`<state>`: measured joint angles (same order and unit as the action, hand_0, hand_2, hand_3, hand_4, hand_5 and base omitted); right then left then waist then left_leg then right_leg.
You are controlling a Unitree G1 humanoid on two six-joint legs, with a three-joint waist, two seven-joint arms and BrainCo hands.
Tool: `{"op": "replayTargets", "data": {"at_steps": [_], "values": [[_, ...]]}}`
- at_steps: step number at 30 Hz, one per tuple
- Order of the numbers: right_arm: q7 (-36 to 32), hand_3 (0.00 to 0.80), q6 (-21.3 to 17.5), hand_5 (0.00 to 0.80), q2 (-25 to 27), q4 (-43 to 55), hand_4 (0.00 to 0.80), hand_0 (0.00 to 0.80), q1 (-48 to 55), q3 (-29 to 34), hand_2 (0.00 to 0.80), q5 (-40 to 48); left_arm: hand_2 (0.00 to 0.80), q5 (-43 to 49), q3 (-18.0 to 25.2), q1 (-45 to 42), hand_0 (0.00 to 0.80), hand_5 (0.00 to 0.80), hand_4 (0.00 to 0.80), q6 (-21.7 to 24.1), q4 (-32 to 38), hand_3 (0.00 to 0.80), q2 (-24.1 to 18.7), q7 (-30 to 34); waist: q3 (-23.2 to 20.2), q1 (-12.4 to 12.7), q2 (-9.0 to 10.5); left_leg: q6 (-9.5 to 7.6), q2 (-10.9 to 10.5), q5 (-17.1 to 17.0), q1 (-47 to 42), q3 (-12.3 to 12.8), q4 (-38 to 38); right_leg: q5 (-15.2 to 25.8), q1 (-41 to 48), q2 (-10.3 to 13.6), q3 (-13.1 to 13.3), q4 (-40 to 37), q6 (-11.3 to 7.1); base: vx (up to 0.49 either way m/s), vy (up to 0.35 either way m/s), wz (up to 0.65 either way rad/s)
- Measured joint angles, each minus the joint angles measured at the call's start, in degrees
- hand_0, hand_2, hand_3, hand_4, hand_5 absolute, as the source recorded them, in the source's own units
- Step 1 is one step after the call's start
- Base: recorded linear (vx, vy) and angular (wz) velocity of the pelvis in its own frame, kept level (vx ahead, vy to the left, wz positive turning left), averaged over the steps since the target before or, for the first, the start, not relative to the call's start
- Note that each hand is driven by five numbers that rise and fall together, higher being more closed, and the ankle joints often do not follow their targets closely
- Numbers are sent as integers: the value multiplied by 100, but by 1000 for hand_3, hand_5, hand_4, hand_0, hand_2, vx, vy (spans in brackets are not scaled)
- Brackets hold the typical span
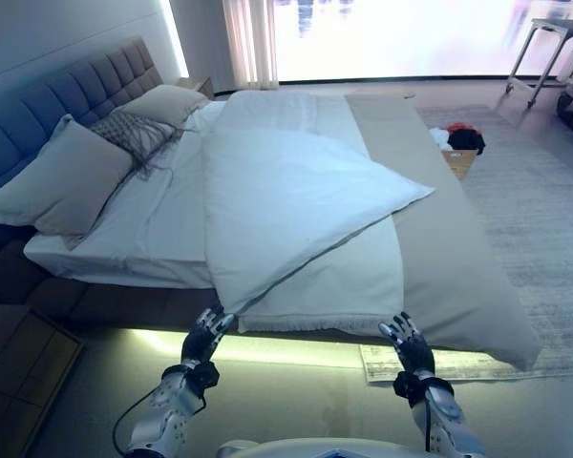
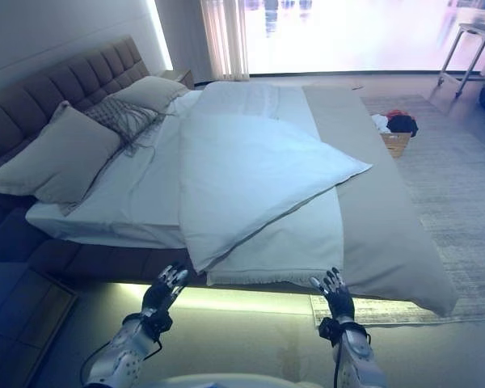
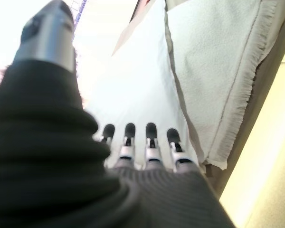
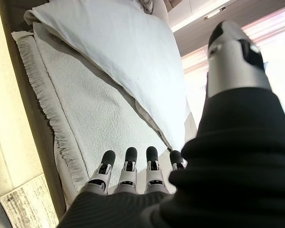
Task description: Make the bed neatly
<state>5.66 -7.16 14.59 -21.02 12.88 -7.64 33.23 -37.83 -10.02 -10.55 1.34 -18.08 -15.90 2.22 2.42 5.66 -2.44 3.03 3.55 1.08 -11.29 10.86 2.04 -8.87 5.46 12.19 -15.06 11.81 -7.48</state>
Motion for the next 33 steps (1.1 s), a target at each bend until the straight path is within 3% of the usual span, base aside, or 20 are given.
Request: {"op": "replayTargets", "data": {"at_steps": [15, 21, 25, 29, 30, 33], "values": [[-89, 0, 2, 0, 0, 12, 0, 0, 132, 2, 0, 116, 0, 102, 1, -9, 0, 0, 0, 29, 3, 0, -57, 129, 9, -18, 2, -27, 0, 19, 126, 25, -58, -107, -124, 37, -4, 210, 17, 20, -18, 1], [-134, 0, 3, 0, 58, 23, 0, 0, 256, -11, 0, 257, 0, 45, -8, -10, 0, 0, 0, 24, 12, 0, -52, 265, 91, 58, 32, -12, -2, 1, 519, -62, -476, -239, -338, 106, -221, 452, 54, -45, -40, 21], [1, 0, 3, 0, 103, -41, 0, 0, 113, -40, 0, 352, 0, 48, -5, -192, 0, 0, 0, 56, -200, 0, 18, 434, 225, 342, 65, -117, -65, -74, 522, -335, -722, -230, -368, 153, 29, 443, 150, 17, 148, -31], [143, 0, -37, 0, 96, -31, 0, 0, 90, -75, 0, 382, 0, 51, -9, -306, 0, 0, 0, 61, -187, 0, 86, 582, 205, 280, -36, -196, -96, 22, 489, -199, -592, -196, -398, 196, 2, 477, 99, 13, 233, 1], [180, 0, -41, 0, 78, -32, 0, 0, 88, -72, 0, 470, 0, 51, -9, -264, 0, 0, 0, 61, -180, 0, 112, 582, 196, 274, -58, -147, -98, 75, 484, -168, -511, -207, -476, 205, 4, 563, 77, 4, 226, 9], [229, 0, -68, 0, -117, -58, 0, 0, 79, -52, 0, 582, 0, 51, -6, -164, 0, 0, 0, 67, -175, 0, 116, 557, 233, 244, -3, -108, -298, 124, 484, -163, -467, -231, -625, 417, 63, 812, -37, -23, 253, 2]]}}
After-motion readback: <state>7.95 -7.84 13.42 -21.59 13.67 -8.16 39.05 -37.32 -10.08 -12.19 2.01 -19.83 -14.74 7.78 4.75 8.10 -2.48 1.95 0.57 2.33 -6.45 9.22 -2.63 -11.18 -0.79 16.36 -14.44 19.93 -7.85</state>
